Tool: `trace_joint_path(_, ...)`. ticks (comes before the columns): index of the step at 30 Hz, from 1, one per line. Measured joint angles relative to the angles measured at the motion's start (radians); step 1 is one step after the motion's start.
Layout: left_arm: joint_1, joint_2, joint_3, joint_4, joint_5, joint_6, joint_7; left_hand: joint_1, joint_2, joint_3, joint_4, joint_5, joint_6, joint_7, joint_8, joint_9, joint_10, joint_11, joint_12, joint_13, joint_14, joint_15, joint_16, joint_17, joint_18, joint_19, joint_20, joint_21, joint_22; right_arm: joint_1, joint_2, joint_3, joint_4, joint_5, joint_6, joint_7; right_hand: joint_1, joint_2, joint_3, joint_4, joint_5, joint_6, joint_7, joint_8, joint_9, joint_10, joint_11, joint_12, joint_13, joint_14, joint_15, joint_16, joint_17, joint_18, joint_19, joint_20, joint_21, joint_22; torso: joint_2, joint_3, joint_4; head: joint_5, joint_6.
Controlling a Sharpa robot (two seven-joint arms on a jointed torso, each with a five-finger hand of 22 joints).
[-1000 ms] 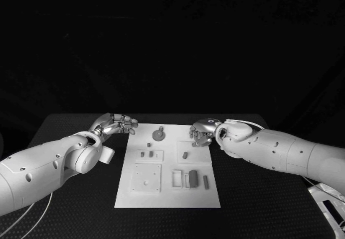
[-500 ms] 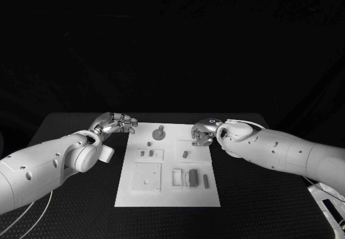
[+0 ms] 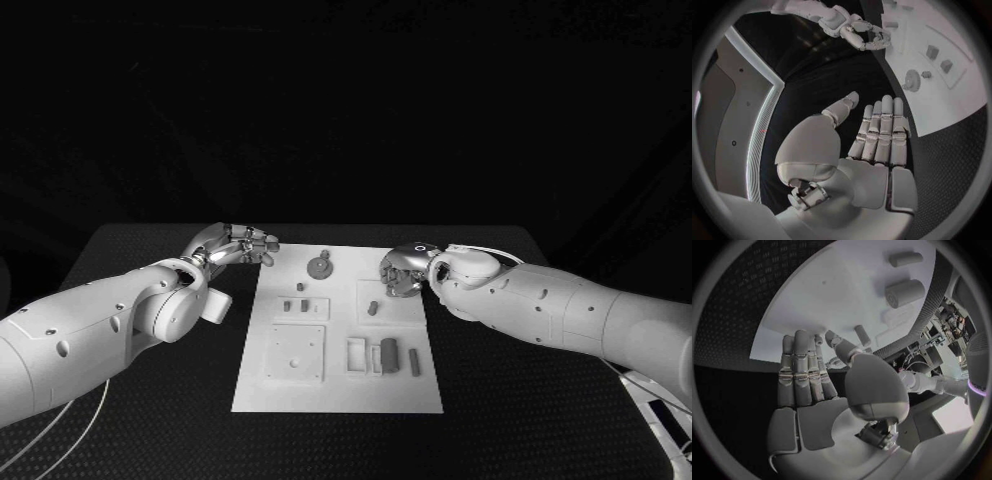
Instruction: Assemble the parts on the task board
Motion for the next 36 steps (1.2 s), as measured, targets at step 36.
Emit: trace_joint_path(36, 0.000, -0.003, 0.000, 0.001, 0.001, 0.001, -0.003, 0.000, 0.000, -0.003, 0.003, 0.000, 0.000, 0.000, 0.000, -0.003, -0.004, 0.004, 0.000, -0.003, 0.000, 0.000, 0.000, 0.009, 0.000, 0.000, 0.000, 0.000, -0.004, -0.019, 0.002, -0.004, 0.013, -0.085, -0.070, -0.042, 0.047, 0.002, 0.167, -0.004, -0.001, 0.097, -0.037, 0.020, 0.035, 0.101, -0.033, -0.016, 0.062, 0.001, -0.027, 0.100, 0.079, 0.015, 0.031, -0.016, 0.064, 0.001, 0.000, -0.0007, -0.0009, -0.001, 0.001)
